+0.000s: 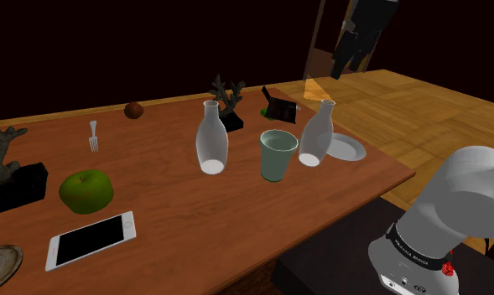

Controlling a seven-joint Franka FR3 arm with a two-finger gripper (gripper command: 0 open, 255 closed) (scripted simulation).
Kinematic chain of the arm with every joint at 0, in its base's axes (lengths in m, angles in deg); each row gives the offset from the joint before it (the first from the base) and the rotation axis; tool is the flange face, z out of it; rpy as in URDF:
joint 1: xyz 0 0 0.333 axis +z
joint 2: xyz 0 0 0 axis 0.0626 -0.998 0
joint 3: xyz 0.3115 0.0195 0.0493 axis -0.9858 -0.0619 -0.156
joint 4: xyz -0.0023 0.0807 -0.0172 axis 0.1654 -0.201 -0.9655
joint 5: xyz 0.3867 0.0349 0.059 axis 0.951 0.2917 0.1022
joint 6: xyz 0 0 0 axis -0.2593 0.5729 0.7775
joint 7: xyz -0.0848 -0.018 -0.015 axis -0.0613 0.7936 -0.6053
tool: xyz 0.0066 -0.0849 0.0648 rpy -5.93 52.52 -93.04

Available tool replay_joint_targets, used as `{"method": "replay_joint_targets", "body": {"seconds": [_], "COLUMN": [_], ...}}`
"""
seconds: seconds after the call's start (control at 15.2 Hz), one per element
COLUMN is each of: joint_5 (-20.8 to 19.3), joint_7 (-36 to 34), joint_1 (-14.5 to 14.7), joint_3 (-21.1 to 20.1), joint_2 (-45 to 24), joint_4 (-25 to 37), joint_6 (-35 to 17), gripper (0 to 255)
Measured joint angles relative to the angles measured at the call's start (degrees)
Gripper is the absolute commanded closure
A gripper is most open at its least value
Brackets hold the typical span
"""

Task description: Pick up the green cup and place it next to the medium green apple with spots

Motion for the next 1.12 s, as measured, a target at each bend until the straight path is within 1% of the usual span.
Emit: {"method": "replay_joint_targets", "body": {"seconds": [0.13, 0.4, 0.79, 0.99, 1.12], "joint_5": [0.2, 1.6, 4.8, 7.0, 9.0], "joint_7": [0.4, 3.3, 9.3, 12.7, 15.2], "joint_1": [0.1, 1.2, 3.4, 4.9, 6.2], "joint_3": [0.4, 2.7, 6.6, 8.4, 9.6], "joint_2": [-0.3, -2.5, -10.3, -14.4, -18.4], "joint_4": [-0.5, -5.1, -10.0, -12.1, -12.4], "joint_6": [-0.8, -6.9, -18.6, -23.9, -27.7], "gripper": [0, 0, 0, 0, 0]}}
